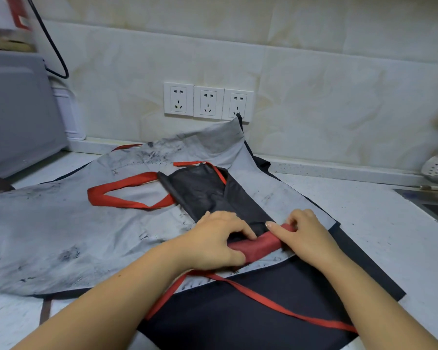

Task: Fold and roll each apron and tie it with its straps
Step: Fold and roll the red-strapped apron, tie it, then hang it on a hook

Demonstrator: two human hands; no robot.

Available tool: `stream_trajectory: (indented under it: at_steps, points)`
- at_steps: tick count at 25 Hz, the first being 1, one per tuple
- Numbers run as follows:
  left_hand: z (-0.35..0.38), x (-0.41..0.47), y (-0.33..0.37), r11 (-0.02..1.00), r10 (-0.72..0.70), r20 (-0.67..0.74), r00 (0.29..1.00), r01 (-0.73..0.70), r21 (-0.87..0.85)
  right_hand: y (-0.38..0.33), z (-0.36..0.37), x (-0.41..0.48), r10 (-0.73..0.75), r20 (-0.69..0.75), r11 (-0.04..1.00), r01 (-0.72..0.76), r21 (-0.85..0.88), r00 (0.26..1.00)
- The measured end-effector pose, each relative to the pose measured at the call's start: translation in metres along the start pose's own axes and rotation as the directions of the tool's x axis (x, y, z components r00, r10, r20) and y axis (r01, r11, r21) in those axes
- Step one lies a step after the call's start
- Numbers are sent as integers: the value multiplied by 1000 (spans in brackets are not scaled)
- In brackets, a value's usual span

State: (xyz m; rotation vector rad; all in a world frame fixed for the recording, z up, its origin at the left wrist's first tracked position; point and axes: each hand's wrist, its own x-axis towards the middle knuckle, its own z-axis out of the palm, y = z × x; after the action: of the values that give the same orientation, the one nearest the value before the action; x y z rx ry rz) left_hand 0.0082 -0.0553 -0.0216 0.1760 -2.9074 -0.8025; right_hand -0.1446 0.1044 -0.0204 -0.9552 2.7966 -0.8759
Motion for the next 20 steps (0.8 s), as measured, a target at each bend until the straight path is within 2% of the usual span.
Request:
stream_trajectory:
  at_steps: [2,4,7,10,11,14,17,18,20]
  points:
    - [-3,-1,2,996,5,-55,998,0,89,-1,4,0,-139,-16,987,140,81,990]
    - [-4,-2,5,978,14,-73,997,1,209,-2,9,2,-233,8,971,233,47,972]
    - [-1,-10,10,969,-11,-118,993,40,244,-4,-2,0,-177,146,980,161,115,973]
    - [3,-21,13,952,-38,-163,986,86,294,1,-20,-9,-193,426,964,91,248,884]
    - [4,-23,12,947,-45,-173,984,97,307,2,-23,-10,-225,465,960,113,257,856]
    - [4,-30,9,950,-65,-203,977,123,287,-1,-21,-12,-288,423,937,160,312,859]
    - [4,-36,3,983,-159,-263,952,176,45,-4,-17,-14,-282,416,905,96,414,864]
    - [5,-38,1,981,-188,-280,941,194,-8,-4,-14,-14,-270,405,914,100,393,873]
    - [8,-36,-3,981,-179,-346,921,196,15,-5,-5,-11,-262,345,940,158,302,901]
